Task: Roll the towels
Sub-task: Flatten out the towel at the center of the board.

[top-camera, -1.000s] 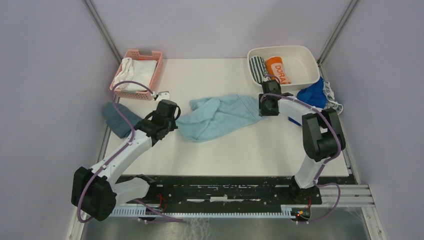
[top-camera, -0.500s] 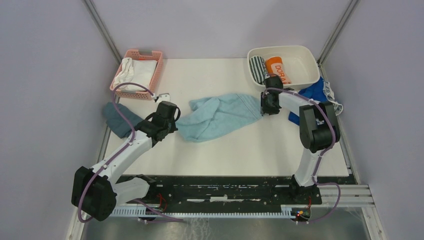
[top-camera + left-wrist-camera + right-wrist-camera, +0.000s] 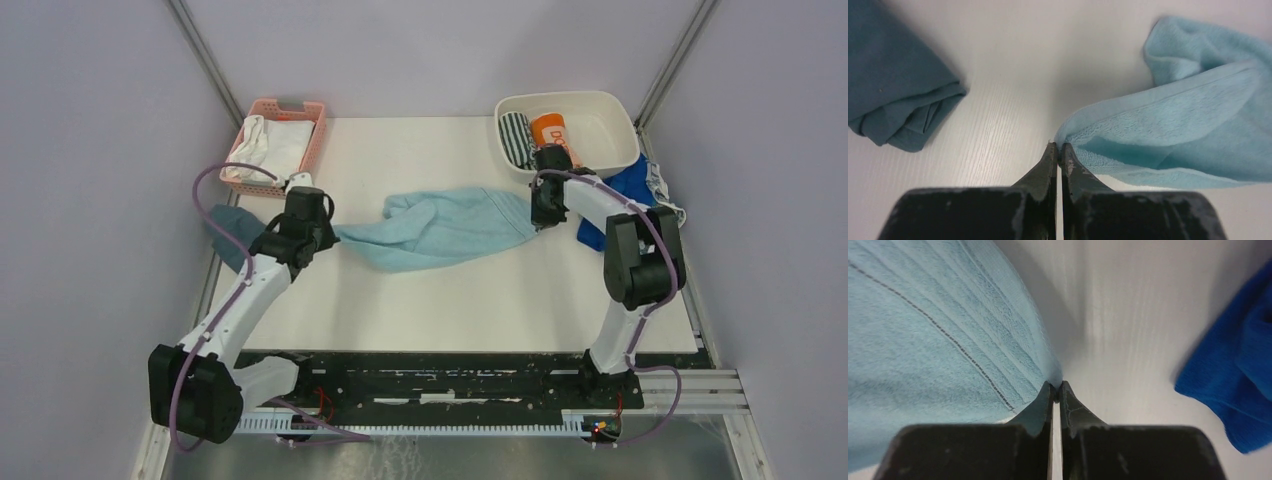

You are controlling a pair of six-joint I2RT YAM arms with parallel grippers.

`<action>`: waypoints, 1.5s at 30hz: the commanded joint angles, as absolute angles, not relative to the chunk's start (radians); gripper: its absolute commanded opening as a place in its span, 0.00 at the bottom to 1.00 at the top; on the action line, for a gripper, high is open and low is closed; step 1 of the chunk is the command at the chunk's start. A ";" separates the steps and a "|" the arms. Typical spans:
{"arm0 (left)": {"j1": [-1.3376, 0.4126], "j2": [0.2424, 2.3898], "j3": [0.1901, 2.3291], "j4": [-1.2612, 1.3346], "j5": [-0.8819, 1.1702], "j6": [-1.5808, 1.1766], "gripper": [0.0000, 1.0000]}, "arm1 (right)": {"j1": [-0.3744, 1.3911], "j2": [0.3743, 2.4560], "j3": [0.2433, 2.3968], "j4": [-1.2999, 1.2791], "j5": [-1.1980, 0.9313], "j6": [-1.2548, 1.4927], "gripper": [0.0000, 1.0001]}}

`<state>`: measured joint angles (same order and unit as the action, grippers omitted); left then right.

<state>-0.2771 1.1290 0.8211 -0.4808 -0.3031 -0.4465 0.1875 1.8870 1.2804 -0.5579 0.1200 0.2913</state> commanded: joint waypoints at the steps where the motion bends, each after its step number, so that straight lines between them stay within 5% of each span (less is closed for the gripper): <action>1: -0.234 1.090 0.974 -0.402 -0.253 -0.400 0.03 | 0.183 1.690 1.373 -0.661 0.217 0.280 0.04; 15: -0.199 0.708 1.113 -0.521 -0.387 -0.422 0.03 | 0.182 1.091 1.350 -0.877 0.308 0.263 0.02; 22: -0.200 0.610 1.114 -0.629 -0.337 -0.449 0.03 | 0.182 0.992 1.371 -0.961 0.215 0.282 0.02; 34: -0.198 0.941 0.923 -0.323 -0.375 -0.421 0.03 | 0.180 1.356 1.323 -0.686 0.331 0.331 0.01; 45: -0.053 1.397 1.063 -0.129 -0.165 -0.489 0.03 | 0.138 1.728 1.444 -0.479 0.293 0.315 0.00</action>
